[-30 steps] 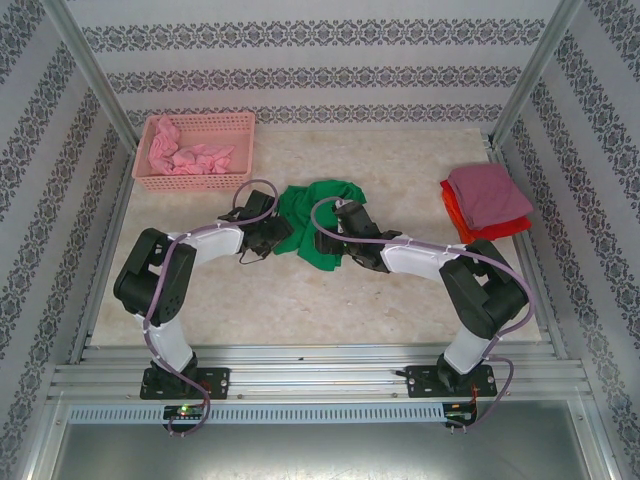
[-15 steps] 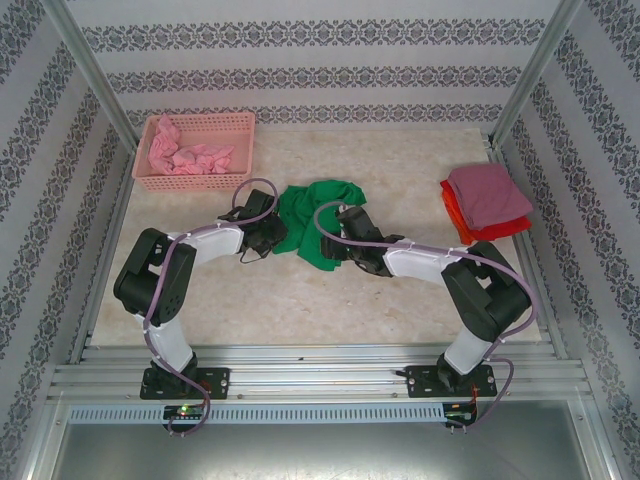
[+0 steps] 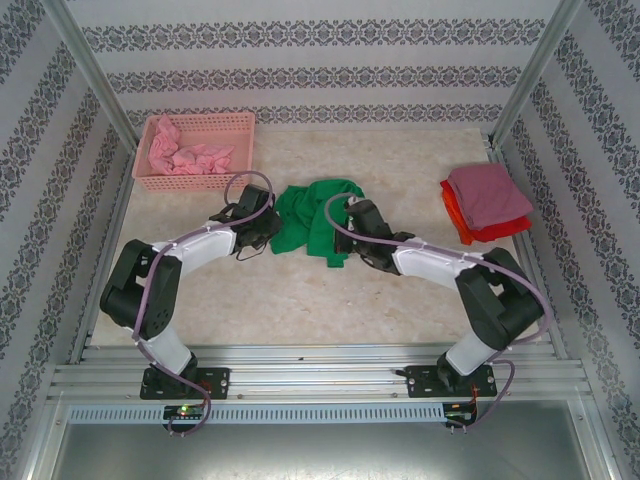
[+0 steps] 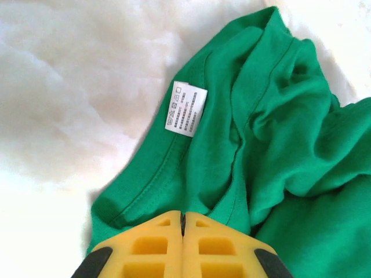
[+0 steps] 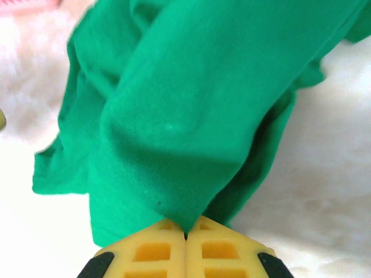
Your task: Fold and stack the t-shirts
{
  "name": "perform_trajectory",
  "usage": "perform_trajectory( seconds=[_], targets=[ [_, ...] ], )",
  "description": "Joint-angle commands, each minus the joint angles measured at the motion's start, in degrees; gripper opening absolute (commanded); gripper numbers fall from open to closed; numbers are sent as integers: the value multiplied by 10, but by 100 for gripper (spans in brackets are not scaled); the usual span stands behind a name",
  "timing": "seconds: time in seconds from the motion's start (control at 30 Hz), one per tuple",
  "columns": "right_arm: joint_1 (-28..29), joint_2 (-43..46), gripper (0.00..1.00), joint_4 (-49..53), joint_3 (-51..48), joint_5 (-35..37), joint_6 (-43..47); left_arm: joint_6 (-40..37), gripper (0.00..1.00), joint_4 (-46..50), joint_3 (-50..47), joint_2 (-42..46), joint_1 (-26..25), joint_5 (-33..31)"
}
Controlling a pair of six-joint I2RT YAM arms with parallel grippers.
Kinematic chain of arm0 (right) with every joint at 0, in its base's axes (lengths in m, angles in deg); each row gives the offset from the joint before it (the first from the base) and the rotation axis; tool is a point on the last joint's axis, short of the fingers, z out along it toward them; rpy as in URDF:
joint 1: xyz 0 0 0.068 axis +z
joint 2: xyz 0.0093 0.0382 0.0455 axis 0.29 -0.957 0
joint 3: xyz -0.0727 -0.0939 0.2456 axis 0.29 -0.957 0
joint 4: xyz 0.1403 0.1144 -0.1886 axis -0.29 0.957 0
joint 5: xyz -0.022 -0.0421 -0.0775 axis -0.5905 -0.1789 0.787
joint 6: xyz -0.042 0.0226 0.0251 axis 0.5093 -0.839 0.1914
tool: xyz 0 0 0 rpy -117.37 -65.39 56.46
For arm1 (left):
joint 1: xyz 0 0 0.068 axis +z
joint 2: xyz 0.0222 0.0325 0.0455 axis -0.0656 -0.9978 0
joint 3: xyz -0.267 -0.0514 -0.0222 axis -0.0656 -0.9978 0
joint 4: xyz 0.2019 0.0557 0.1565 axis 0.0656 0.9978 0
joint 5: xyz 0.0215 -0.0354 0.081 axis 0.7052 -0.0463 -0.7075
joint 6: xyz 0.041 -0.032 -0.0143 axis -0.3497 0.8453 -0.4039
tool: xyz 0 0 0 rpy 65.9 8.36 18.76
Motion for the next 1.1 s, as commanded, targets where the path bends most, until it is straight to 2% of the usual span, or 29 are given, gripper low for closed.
perform_trajectory(
  seconds=[0.0, 0.1, 0.23, 0.27, 0.33, 0.53, 0.67, 1.07],
  targets=[
    [-25, 46, 0, 7, -19, 17, 2, -13, 32, 37, -9, 14, -2, -23],
    [-50, 72, 0, 9, -36, 23, -11, -5, 58, 27, -24, 13, -5, -8],
    [-80, 87, 0, 20, -55, 35, -25, 17, 72, 23, -52, 20, -18, -2],
    [-85, 87, 0, 25, -58, 36, -27, 25, 73, 18, -60, 20, -22, 1],
    [-93, 86, 0, 27, -63, 36, -32, 36, 71, 7, -69, 18, -30, 4],
    [-94, 66, 0, 21, -60, 14, -43, 37, 54, -3, -56, -6, -33, 9],
    [-90, 59, 0, 16, -60, 11, -48, 35, 48, 1, -36, -19, -33, 6],
    [-86, 58, 0, 15, -62, 15, -52, 57, 43, -7, -16, -61, -30, 31]
  ],
)
